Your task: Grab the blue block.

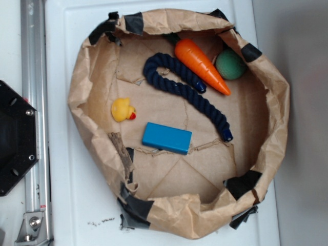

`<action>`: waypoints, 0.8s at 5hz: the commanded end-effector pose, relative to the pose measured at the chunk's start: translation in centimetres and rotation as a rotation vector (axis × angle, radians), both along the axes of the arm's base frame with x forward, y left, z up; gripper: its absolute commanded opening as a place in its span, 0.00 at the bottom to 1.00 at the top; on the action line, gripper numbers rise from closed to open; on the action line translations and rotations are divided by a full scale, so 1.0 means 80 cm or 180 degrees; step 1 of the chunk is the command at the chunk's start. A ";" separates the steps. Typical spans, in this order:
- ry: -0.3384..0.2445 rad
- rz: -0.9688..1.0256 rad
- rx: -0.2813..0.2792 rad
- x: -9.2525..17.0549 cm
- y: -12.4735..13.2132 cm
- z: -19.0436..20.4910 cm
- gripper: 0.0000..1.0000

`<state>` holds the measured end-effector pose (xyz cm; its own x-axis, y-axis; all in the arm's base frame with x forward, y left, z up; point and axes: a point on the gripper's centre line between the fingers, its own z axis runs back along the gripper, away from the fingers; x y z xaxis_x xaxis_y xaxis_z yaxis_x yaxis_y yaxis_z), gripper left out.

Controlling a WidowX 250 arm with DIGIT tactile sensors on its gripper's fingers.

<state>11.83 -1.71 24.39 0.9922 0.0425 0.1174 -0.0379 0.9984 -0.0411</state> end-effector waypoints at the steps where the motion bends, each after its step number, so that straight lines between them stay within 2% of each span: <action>1: 0.0000 0.0000 0.0000 0.000 0.000 0.000 1.00; 2: -0.0078 0.0030 0.0006 0.063 0.036 -0.032 1.00; 3: -0.0086 0.0066 -0.0067 0.125 0.050 -0.051 1.00; 4: 0.0083 -0.0099 -0.0173 0.185 0.045 -0.093 1.00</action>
<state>26.09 1.54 15.35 0.9996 0.0098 0.0265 -0.0069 0.9941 -0.1079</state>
